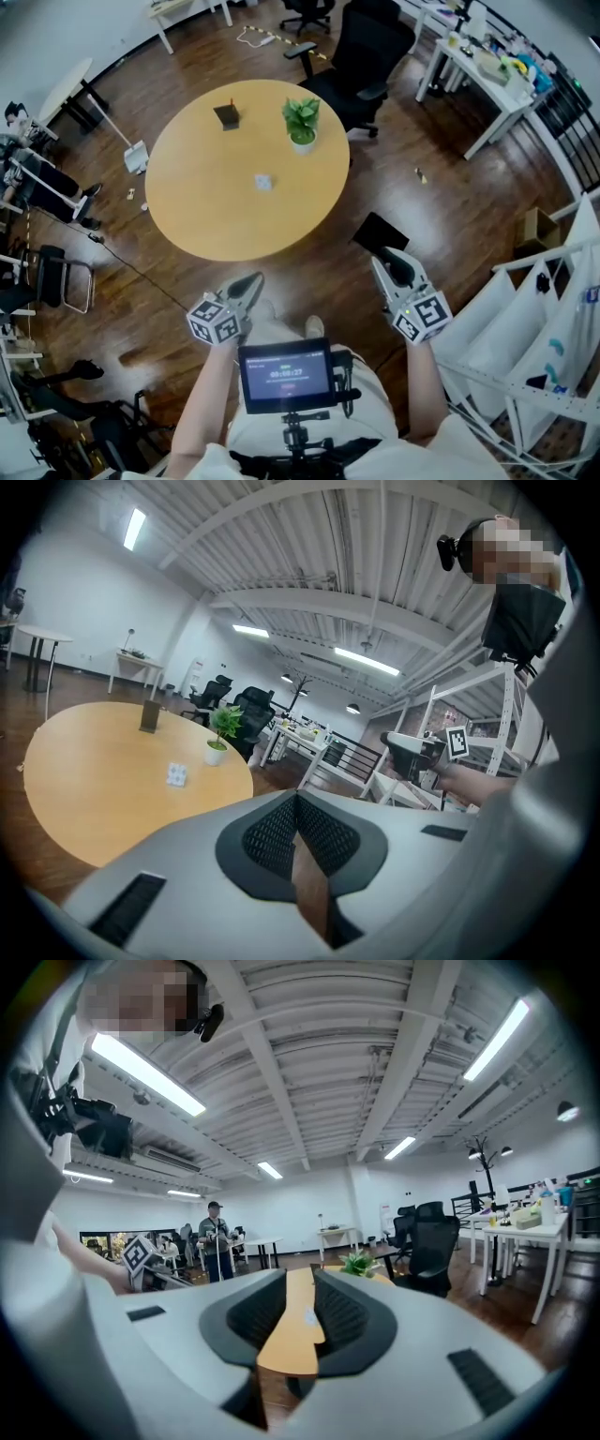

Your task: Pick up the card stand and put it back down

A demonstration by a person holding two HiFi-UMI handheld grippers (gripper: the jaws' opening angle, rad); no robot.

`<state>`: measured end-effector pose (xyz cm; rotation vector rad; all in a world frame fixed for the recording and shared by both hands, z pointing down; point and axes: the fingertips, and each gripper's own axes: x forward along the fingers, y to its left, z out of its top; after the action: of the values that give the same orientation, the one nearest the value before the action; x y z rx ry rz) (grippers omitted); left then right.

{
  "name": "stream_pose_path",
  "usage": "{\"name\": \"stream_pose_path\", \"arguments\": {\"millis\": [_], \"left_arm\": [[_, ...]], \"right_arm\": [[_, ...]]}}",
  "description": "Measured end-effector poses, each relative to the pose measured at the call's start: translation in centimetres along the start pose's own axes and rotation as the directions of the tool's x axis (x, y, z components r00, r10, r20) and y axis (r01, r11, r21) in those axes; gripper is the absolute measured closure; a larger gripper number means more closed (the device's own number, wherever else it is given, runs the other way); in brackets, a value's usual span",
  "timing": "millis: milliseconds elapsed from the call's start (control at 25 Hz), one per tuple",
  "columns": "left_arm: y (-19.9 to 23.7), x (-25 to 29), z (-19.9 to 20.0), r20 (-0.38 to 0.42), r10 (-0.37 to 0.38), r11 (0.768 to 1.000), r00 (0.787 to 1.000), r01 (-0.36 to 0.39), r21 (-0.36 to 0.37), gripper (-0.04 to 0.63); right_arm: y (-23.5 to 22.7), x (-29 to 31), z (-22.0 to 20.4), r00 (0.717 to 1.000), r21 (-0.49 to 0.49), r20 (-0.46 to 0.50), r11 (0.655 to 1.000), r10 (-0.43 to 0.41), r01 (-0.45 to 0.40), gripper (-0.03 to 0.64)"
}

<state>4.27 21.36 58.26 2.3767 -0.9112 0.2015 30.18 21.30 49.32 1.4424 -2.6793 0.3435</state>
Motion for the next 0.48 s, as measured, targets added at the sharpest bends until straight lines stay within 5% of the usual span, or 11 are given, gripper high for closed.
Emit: {"name": "stream_pose_path", "arguments": {"millis": [480], "left_arm": [[0.5,-2.1,0.8,0.011,-0.001,1.0,1.0,0.001,0.01,0.595]], "right_arm": [[1.9,1.9,0.0,1.0,0.007,0.012,1.0,0.003,-0.003,0.52]]}}
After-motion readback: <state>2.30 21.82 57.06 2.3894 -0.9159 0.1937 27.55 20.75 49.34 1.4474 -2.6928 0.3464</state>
